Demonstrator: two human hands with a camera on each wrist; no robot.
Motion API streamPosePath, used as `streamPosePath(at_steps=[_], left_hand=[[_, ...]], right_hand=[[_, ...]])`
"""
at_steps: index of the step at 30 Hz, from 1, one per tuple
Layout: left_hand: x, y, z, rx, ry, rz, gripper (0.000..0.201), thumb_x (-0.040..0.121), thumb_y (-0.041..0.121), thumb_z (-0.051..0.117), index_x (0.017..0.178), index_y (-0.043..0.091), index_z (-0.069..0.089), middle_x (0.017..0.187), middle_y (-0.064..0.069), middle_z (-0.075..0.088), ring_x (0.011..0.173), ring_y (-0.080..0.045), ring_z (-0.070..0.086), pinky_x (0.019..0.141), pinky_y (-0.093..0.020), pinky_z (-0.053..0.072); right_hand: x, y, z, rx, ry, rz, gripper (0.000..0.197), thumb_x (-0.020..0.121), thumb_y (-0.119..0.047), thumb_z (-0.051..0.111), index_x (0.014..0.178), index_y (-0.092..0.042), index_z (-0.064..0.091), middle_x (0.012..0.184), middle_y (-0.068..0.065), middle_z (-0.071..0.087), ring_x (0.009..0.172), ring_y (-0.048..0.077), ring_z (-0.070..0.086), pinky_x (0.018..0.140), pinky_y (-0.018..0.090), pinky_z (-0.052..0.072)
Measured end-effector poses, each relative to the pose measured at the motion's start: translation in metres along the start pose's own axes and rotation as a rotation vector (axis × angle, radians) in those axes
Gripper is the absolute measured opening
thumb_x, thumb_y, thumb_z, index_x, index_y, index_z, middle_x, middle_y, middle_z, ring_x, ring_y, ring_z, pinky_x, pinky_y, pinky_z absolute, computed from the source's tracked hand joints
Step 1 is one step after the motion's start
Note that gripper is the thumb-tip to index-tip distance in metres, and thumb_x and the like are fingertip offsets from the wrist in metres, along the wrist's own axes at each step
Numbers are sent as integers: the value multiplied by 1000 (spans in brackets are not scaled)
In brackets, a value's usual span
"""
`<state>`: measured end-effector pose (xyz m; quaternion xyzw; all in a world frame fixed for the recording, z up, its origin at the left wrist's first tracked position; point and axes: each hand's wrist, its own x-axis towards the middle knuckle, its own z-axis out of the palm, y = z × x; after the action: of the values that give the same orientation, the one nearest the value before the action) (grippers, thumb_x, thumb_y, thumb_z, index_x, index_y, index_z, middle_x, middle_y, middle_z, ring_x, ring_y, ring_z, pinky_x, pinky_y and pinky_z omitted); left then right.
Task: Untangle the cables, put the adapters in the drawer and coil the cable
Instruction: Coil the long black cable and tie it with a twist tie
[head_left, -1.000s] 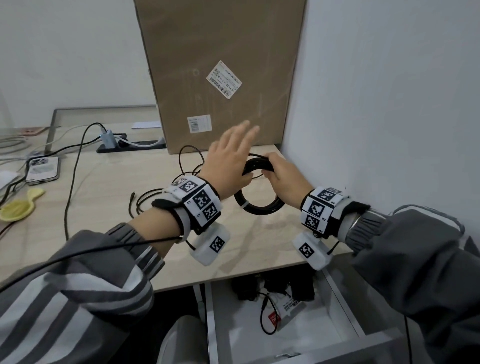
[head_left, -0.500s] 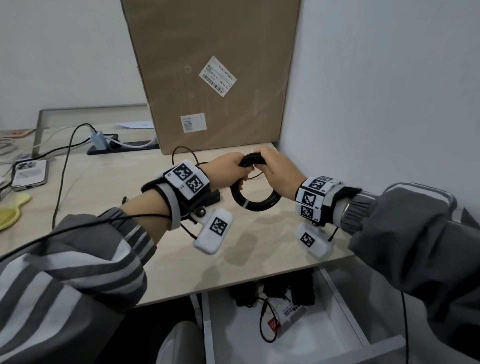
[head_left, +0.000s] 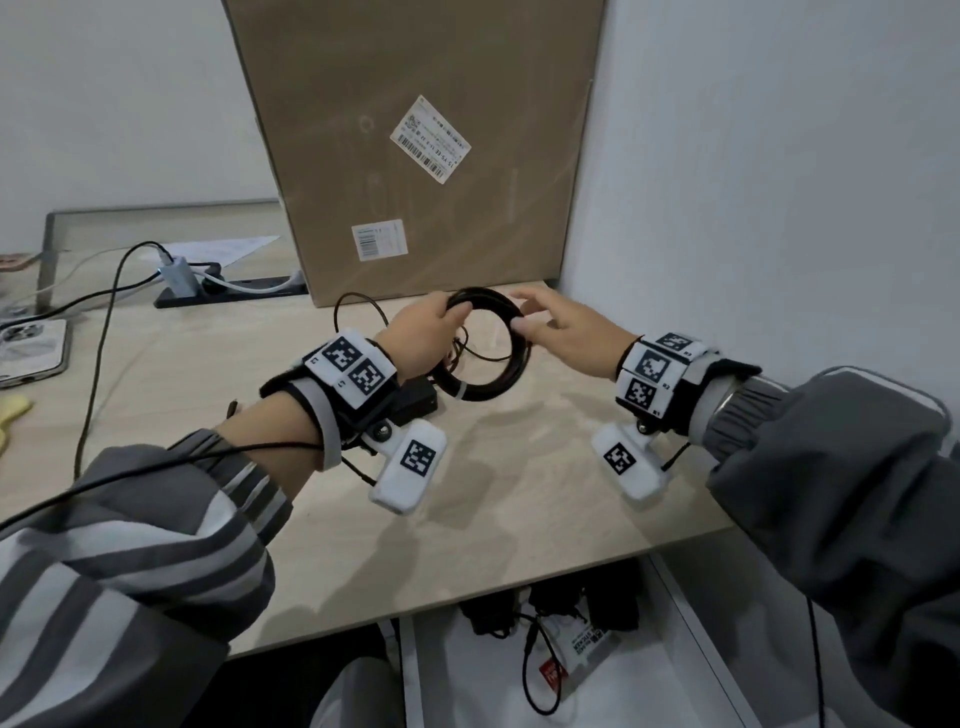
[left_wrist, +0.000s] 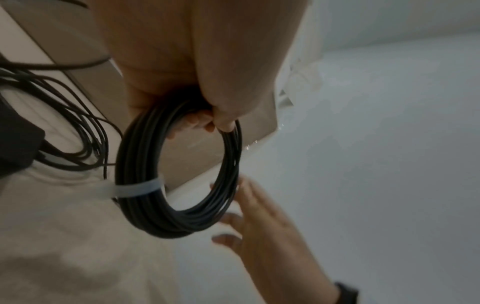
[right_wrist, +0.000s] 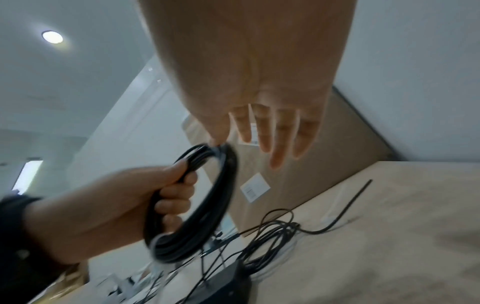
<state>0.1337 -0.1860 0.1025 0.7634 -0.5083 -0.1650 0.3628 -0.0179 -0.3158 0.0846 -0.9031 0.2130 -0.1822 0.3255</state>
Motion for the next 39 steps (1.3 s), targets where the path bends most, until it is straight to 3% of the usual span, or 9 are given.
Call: streamPosePath(at_steps=[4,10,14,19,22,27,30,34,39], left_hand=[[10,-23,-17,-147,146,-122,26,101,32,39,95,8,49,70,-3,47,66,-20,49,62,-33,47],[22,-39,-16,-160,173,-142,27,101,33,38,94,9,47,71,-3,48,62,-18,49,64,-33,44],[30,-43,-18,-157,213,-132,28,101,33,38,96,7,48,74,-3,48,60,-16,49,60,-30,43],[35,-53,-22,-159,237,-144,31,101,33,40,99,5,50,75,-4,48,56,-15,49,57,-28,44],[36,-60,-23,-159,262,-163,29,101,33,40,99,6,50,74,-4,48,57,-14,49,50,-21,40],[34,-71,-25,-209,290,-209,31,100,34,41,98,5,52,70,-5,50,61,-21,50,69,-41,48],[32,-72,-26,-239,314,-241,30,99,35,41,97,6,52,75,-6,49,67,-24,50,75,-45,50],[25,-67,-26,-330,355,-269,27,101,30,40,99,5,48,72,-5,46,52,-18,49,61,-35,47],[11,-62,-30,-355,381,-247,27,99,32,41,96,6,49,71,-4,45,56,-19,48,71,-43,51]], right_hand=[[14,34,-12,-225,29,240,21,94,-20,56,110,-10,66,115,5,66,92,21,66,80,23,43],[55,65,2,-370,-125,443,14,86,-8,61,96,-13,69,103,5,70,76,16,64,55,18,44],[96,62,14,-355,2,355,10,86,-16,65,93,-12,71,100,6,72,80,20,65,75,28,51],[137,60,49,-521,-277,345,29,77,-31,73,100,-13,72,100,0,69,93,20,64,86,30,51],[143,69,59,-611,-249,359,34,73,-32,71,102,-13,69,106,6,67,97,28,64,86,35,53],[138,69,55,-692,-254,362,23,86,-17,63,105,-6,68,108,10,68,99,28,65,86,34,53],[131,67,45,-719,-202,356,20,90,-13,57,104,-3,67,110,12,66,100,31,62,90,36,51],[111,58,37,-832,-12,294,21,93,-10,48,111,-10,60,113,6,64,110,30,55,97,40,33],[94,47,32,-779,175,209,18,95,-10,45,107,-15,57,104,5,68,101,26,60,93,38,28]])
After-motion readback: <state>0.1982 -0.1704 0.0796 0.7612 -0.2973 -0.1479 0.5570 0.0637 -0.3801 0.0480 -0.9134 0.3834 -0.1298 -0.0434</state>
